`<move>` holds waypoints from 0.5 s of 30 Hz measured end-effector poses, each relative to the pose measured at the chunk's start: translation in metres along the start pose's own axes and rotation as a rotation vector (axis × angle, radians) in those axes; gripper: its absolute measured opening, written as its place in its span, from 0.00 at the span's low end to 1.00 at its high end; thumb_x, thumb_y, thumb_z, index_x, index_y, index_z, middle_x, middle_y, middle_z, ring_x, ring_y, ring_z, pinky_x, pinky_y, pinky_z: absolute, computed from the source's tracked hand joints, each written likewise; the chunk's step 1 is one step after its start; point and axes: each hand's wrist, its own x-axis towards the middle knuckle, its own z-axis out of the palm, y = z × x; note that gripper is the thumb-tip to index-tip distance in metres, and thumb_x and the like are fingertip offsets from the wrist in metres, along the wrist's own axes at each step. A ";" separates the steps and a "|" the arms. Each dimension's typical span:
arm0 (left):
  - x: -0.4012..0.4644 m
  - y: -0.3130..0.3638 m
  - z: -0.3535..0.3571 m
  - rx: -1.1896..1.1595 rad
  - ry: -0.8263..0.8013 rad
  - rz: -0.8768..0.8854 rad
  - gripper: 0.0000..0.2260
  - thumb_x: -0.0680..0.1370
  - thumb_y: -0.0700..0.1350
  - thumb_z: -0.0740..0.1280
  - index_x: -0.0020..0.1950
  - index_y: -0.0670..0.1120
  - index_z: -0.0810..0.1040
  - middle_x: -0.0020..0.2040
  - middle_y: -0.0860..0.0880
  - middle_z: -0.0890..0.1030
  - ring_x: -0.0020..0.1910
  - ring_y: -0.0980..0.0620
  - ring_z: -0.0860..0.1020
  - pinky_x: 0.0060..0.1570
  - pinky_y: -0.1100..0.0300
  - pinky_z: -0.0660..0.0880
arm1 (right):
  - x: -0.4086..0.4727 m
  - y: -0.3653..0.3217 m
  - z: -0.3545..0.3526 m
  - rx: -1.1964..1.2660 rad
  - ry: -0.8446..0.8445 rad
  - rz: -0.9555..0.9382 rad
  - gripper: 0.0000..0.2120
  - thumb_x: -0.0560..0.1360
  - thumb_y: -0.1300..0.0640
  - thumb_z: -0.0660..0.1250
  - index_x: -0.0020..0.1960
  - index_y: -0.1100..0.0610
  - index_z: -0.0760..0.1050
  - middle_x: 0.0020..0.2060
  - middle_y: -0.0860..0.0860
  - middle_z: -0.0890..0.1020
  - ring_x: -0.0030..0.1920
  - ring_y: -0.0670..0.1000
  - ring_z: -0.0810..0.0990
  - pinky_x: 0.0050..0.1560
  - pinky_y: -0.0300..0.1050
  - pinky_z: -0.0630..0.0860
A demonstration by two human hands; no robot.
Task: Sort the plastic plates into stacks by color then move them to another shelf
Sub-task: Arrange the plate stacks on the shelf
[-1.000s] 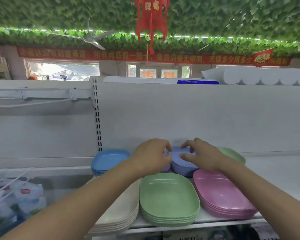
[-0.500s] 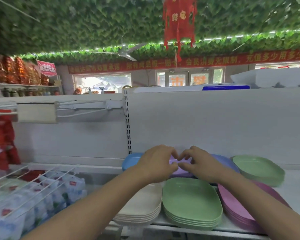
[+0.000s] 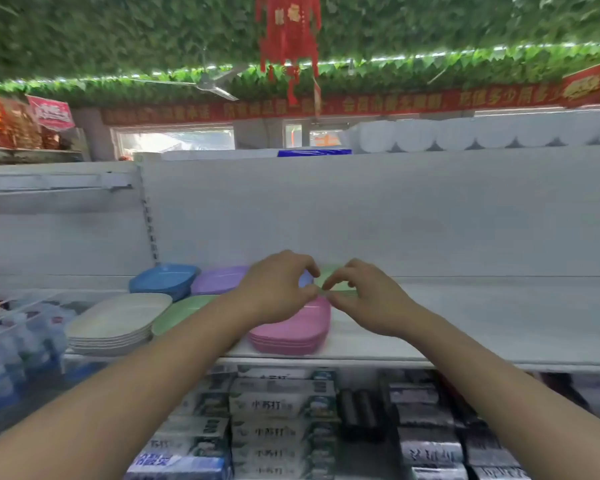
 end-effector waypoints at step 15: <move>0.089 0.420 0.184 -0.253 -0.197 0.627 0.16 0.75 0.60 0.60 0.61 0.61 0.76 0.60 0.54 0.75 0.62 0.51 0.74 0.64 0.47 0.69 | -0.321 0.270 -0.241 -0.192 0.280 0.564 0.09 0.74 0.44 0.65 0.52 0.40 0.80 0.55 0.42 0.76 0.60 0.47 0.76 0.65 0.56 0.72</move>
